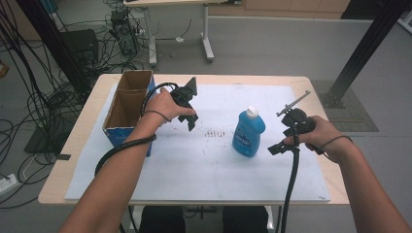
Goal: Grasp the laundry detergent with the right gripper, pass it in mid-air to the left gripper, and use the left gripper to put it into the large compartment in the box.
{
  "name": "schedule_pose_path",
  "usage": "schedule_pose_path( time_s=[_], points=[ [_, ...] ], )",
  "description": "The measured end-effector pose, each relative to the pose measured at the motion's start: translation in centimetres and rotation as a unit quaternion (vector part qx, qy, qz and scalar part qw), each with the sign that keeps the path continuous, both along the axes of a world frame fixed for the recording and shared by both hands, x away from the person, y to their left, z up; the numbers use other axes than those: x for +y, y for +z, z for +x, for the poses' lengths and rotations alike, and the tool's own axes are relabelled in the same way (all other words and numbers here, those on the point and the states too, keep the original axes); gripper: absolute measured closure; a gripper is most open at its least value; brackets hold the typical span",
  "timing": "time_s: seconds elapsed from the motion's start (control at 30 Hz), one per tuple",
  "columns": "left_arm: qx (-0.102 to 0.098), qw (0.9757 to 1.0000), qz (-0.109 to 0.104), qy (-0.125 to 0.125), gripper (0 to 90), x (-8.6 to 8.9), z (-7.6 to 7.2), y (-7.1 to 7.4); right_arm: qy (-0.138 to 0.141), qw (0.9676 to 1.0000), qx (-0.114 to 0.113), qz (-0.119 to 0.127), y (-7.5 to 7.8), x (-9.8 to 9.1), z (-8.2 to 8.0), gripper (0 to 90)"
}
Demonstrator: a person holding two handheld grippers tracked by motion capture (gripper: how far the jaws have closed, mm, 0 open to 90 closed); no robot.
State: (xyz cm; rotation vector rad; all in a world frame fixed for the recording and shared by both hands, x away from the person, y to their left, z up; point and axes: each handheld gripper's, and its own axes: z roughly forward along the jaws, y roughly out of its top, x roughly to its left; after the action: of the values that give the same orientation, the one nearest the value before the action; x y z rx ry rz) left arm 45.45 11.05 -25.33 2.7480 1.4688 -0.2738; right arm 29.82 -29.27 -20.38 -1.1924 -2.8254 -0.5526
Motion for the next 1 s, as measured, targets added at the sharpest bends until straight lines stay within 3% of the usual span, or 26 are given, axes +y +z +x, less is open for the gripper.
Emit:
schedule_pose_path(
  time_s=[1.0],
  points=[
    [-0.003,1.0,-0.005,-0.001,9.8,-0.2,-0.4,-0.6,-0.008,1.0,0.004,0.002,-3.6,-0.9,-1.0,6.4]
  ],
)
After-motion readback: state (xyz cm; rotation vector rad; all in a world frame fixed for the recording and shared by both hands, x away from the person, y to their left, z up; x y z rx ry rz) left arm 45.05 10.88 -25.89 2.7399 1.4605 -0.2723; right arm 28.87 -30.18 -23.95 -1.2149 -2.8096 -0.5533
